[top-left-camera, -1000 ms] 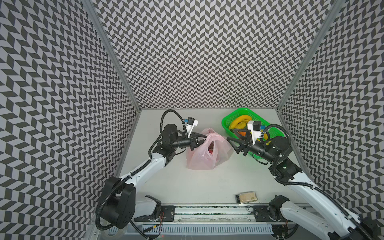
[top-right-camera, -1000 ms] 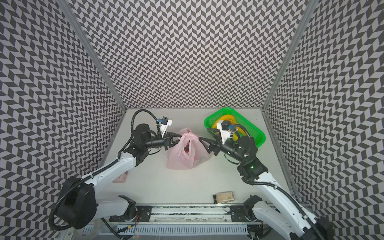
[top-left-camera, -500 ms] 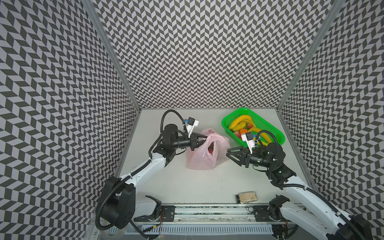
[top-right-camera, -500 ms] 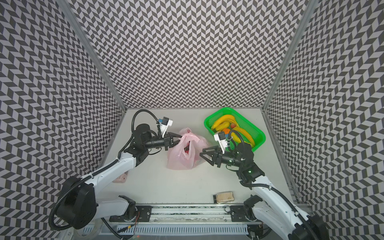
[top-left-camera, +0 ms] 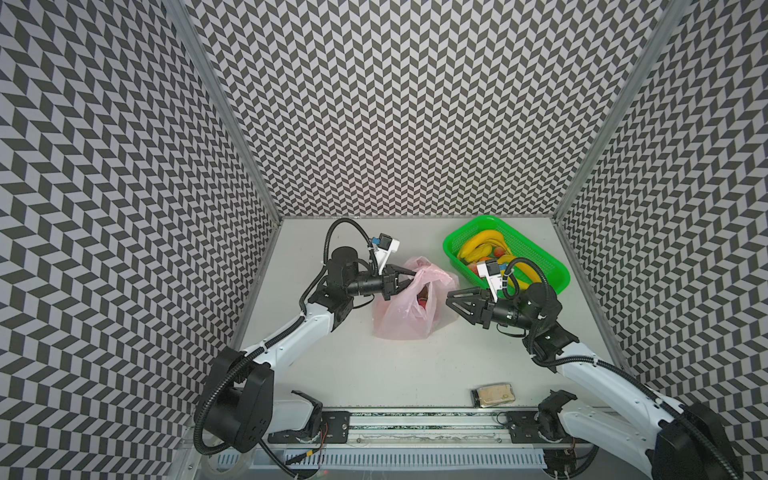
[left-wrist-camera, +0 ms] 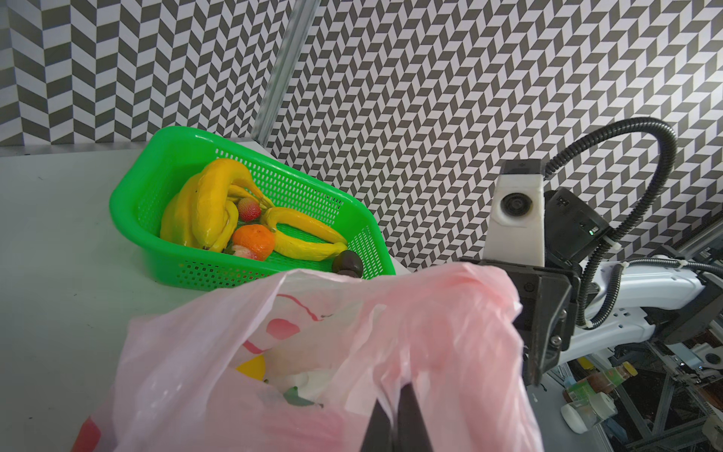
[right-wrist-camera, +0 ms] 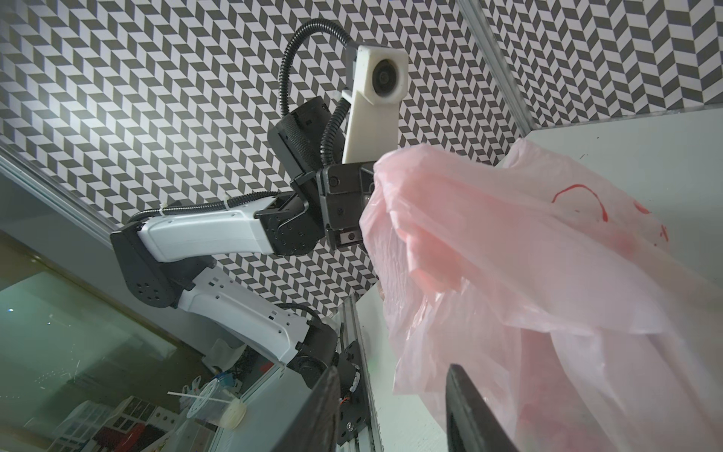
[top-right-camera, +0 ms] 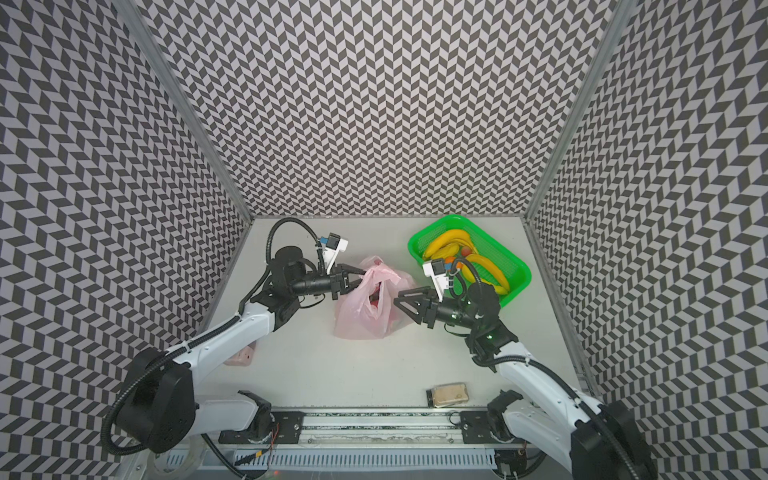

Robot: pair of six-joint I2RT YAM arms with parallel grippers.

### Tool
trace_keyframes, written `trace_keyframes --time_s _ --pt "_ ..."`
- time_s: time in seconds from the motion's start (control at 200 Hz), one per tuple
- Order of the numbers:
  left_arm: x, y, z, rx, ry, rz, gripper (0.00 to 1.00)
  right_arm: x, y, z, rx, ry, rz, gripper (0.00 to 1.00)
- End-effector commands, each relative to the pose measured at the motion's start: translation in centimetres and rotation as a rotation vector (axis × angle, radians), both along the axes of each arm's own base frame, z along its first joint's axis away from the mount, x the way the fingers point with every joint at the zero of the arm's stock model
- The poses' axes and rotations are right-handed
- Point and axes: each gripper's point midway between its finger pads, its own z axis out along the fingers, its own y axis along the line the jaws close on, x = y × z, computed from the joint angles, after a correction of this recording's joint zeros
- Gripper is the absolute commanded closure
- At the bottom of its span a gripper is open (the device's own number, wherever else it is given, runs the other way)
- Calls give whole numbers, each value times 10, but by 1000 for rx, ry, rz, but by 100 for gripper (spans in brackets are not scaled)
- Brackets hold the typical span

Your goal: Place the fake fruits into the plastic bag and tie a complex knot

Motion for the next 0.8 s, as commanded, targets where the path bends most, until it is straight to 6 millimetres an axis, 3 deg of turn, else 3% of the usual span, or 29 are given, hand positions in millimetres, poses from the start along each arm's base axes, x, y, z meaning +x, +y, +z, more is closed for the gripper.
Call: trace_keyframes --time_s 0.0,0.796 --pt "-1 -5 10 -10 -31 -21 100 7 2 33 62 -100 -26 59" --pt "-4 -9 10 -5 -38 -40 100 37 6 43 37 -153 -120 58"
